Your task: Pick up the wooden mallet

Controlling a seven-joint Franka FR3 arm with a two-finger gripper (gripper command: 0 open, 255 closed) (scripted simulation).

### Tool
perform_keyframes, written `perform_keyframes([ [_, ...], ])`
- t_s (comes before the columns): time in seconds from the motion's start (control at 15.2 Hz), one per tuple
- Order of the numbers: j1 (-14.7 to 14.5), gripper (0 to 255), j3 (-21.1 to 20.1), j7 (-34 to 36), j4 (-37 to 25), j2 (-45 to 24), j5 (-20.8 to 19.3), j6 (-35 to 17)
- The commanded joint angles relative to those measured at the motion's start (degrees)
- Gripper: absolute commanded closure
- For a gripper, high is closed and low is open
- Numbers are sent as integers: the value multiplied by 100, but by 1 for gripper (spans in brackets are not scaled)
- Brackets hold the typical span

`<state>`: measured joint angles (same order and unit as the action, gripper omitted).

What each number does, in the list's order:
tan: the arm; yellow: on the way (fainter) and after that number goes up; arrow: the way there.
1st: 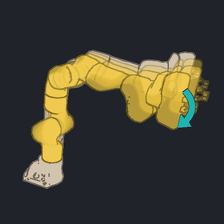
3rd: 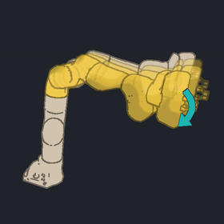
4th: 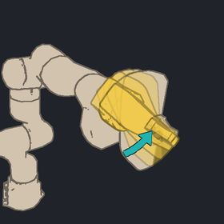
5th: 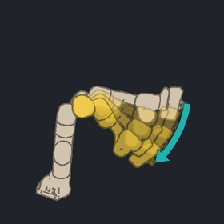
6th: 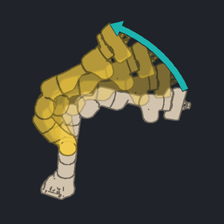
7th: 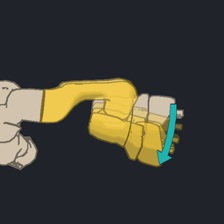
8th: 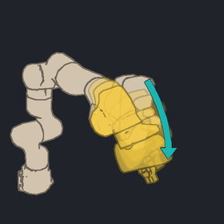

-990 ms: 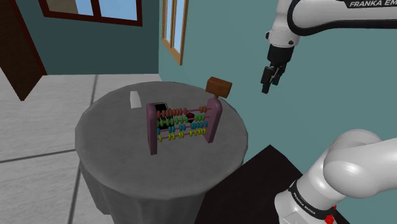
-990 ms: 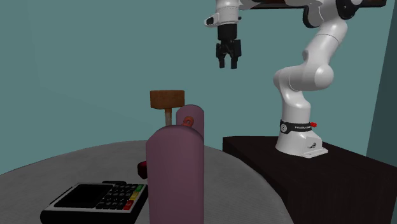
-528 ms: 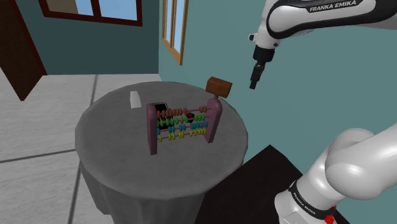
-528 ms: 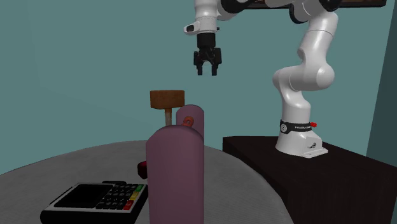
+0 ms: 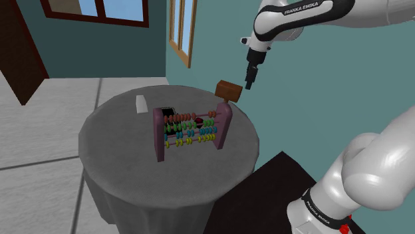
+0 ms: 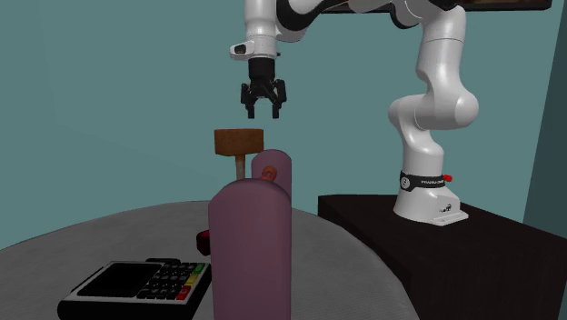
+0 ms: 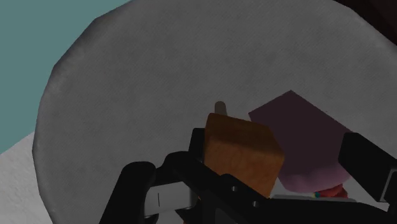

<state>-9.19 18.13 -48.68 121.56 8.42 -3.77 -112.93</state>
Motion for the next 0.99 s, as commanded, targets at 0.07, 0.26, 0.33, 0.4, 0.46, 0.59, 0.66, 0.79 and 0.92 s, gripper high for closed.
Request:
perform_keyframes([
  [0.07, -48, 0, 57, -494, -242, -395, 227, -162],
  [0.26, -43, 0, 63, -512, -82, -466, 250, -390],
  [0.33, -42, 0, 66, -518, -30, -492, 258, -466],
  [0.4, -41, 0, 68, -525, 19, -519, 267, -541],
  [0.46, -40, 0, 71, -533, 68, -548, 277, -617],
  [0.59, -39, 0, 72, -537, 96, -565, 282, -661],
  [0.66, -40, 255, 72, -538, 74, -575, 286, -649],
  [0.79, -42, 255, 70, -533, 78, -569, 284, -647],
  [0.92, -41, 255, 71, -535, 72, -573, 285, -646],
])
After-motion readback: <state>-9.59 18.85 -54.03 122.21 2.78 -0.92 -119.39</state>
